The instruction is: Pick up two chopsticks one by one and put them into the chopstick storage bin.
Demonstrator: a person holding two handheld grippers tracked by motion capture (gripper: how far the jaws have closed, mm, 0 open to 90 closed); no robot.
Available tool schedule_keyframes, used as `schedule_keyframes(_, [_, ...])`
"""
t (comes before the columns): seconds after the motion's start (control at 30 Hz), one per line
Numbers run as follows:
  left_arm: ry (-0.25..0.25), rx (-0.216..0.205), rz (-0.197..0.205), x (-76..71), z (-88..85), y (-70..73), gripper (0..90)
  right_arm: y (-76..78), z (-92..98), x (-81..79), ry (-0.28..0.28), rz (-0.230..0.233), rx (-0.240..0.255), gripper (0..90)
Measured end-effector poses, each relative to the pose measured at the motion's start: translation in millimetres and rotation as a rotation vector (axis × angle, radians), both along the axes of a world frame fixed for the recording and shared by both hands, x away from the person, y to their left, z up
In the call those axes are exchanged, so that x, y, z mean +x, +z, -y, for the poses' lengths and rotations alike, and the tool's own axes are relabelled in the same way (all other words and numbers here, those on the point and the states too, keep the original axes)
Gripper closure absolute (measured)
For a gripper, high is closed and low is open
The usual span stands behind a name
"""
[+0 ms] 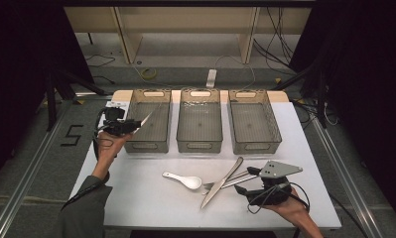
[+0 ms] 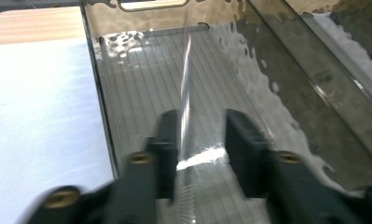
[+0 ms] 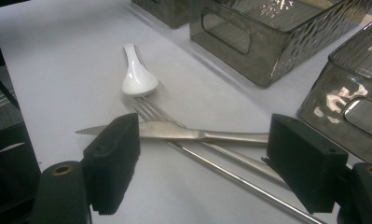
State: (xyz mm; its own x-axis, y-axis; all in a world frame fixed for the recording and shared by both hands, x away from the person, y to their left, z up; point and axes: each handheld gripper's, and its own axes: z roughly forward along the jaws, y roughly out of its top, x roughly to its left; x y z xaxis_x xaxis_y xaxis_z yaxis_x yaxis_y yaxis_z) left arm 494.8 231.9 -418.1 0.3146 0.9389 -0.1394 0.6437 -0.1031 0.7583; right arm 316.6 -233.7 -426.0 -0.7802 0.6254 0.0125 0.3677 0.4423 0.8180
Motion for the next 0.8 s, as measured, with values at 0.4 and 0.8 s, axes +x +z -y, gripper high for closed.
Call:
schedule_keyframes(0.4, [-0.091,-0.093,-0.013,-20.8,10.5,13.0,31.9,1.5,0.4,-0.1,-0.004,0.006,-0.004,26.5])
schedule_keyframes(0.8, [-0.186,-0.151,0.052,-67.7,30.6,12.6,21.6,3.8,0.4,16.5,-0.082,-0.002,-0.056,29.7])
